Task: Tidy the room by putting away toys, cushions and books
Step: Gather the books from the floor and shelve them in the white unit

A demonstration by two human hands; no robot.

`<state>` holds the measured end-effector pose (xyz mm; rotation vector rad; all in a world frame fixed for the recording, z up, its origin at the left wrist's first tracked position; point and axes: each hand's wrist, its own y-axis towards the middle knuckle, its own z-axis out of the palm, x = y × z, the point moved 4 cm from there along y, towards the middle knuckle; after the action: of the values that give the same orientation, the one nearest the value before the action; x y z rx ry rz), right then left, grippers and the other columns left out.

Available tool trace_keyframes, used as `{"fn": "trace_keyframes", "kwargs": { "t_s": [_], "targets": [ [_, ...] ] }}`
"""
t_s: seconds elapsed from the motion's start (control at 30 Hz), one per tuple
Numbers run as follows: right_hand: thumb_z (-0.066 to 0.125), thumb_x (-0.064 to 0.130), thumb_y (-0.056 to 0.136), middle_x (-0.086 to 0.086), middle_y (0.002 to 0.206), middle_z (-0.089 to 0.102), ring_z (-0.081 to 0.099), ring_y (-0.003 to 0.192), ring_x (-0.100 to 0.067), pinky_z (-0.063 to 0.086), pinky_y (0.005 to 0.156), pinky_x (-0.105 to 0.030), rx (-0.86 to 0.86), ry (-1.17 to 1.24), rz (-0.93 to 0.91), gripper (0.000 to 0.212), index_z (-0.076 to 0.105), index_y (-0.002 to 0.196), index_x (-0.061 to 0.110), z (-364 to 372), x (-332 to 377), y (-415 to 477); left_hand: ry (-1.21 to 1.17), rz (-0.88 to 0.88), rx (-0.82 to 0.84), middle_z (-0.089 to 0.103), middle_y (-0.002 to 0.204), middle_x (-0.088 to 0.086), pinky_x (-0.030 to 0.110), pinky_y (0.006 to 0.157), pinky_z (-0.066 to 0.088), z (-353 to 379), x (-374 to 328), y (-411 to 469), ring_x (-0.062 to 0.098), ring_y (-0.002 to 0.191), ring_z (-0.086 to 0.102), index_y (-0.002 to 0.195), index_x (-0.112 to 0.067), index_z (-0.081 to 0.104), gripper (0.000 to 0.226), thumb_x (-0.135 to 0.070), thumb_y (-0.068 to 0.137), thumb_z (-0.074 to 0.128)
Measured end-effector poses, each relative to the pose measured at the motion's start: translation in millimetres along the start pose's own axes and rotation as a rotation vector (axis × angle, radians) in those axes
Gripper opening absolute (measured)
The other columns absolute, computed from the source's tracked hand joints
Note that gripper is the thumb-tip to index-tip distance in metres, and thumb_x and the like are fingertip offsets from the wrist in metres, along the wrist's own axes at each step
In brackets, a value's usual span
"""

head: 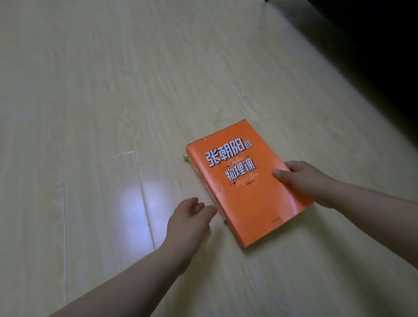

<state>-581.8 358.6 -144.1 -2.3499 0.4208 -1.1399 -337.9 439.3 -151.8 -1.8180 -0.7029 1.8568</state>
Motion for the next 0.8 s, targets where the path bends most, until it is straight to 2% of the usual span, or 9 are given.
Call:
{"fn": "trace_keyframes", "kwargs": {
  "t_s": [0.03,0.1,0.17,0.23,0.33,0.4,0.53,0.67,0.8],
  "targets": [
    [0.055,0.027,0.096,-0.005,0.097,0.065,0.061,0.085,-0.023,0.043,0.067,-0.028,-0.063,-0.091,-0.032,0.018,0.063,0.102,0.013,-1.2,-1.0,0.9,0.019,0.000,0.021,0.059,0.111,0.000,0.047,0.097,0.051,3.5,0.3,2.0,0.018,0.099,0.061,0.130,-0.011,0.048,0.061,-0.031,0.077,0.070],
    [0.060,0.034,0.091,-0.007,0.111,0.058,0.057,0.098,-0.022,0.042,0.077,-0.030,-0.171,-0.244,-0.090,0.034,0.059,0.119,0.014,-6.1,-1.3,2.0,0.058,0.001,0.048,0.058,0.106,0.002,0.049,0.099,0.049,9.3,-0.2,5.3,0.020,0.099,0.058,0.097,-0.022,0.053,0.021,-0.030,0.083,0.067],
    [0.063,0.042,0.088,-0.010,0.130,0.049,0.054,0.112,-0.024,0.042,0.090,-0.034,-0.190,-0.259,-0.050,0.057,0.047,0.136,0.014,-11.7,-2.1,3.2,0.090,0.010,0.067,0.058,0.110,-0.004,0.047,0.100,0.048,13.6,-1.6,9.6,0.019,0.108,0.057,0.082,-0.031,0.047,0.018,-0.030,0.087,0.063],
    [0.061,0.047,0.089,-0.012,0.140,0.045,0.049,0.124,-0.027,0.039,0.097,-0.037,-0.142,-0.174,0.028,0.069,0.039,0.143,0.012,-13.1,-2.8,4.7,0.089,0.028,0.074,0.059,0.111,-0.011,0.044,0.102,0.046,17.7,-4.4,14.0,0.015,0.110,0.057,0.092,-0.029,0.053,0.008,-0.029,0.090,0.060],
    [0.057,0.051,0.090,-0.009,0.143,0.045,0.047,0.126,-0.027,0.038,0.098,-0.036,-0.083,-0.097,0.056,0.072,0.036,0.145,0.011,-6.5,-1.3,5.4,0.048,0.032,0.078,0.063,0.117,-0.007,0.040,0.101,0.047,27.0,-4.8,19.4,0.013,0.109,0.059,0.117,-0.019,0.054,0.027,-0.028,0.092,0.058],
    [0.057,0.052,0.089,-0.007,0.137,0.050,0.052,0.118,-0.025,0.040,0.091,-0.033,-0.058,-0.103,0.047,0.069,0.040,0.142,0.012,-0.7,3.7,5.3,-0.012,0.003,0.054,0.063,0.116,-0.004,0.040,0.098,0.048,30.0,-4.3,22.6,0.014,0.106,0.060,0.117,-0.014,0.054,0.030,-0.029,0.091,0.058],
    [0.063,0.056,0.083,-0.001,0.110,0.060,0.059,0.095,-0.021,0.047,0.079,-0.035,-0.029,-0.078,0.073,0.057,0.055,0.115,0.009,0.4,6.5,12.3,-0.287,-0.128,0.025,0.069,0.111,0.007,0.045,0.093,0.051,30.4,-4.4,34.3,0.020,0.099,0.066,0.113,-0.005,0.055,0.029,-0.024,0.091,0.061],
    [0.068,0.061,0.075,-0.003,0.101,0.073,0.070,0.090,-0.023,0.053,0.075,-0.032,0.088,0.111,0.165,0.056,0.066,0.106,0.014,1.0,-5.8,17.4,-0.374,-0.169,0.067,0.075,0.099,0.007,0.036,0.082,0.053,25.7,-5.1,43.2,0.023,0.095,0.069,0.105,-0.007,0.062,0.025,-0.024,0.089,0.064],
    [0.078,0.058,0.062,-0.006,0.102,0.075,0.071,0.096,-0.026,0.052,0.095,-0.042,0.213,0.326,0.254,0.068,0.068,0.112,0.013,6.4,-19.5,13.7,-0.259,-0.188,0.105,0.074,0.102,0.010,0.033,0.071,0.056,28.4,4.7,45.3,0.025,0.090,0.071,0.118,-0.007,0.056,0.042,-0.025,0.083,0.071]
  ]
}}
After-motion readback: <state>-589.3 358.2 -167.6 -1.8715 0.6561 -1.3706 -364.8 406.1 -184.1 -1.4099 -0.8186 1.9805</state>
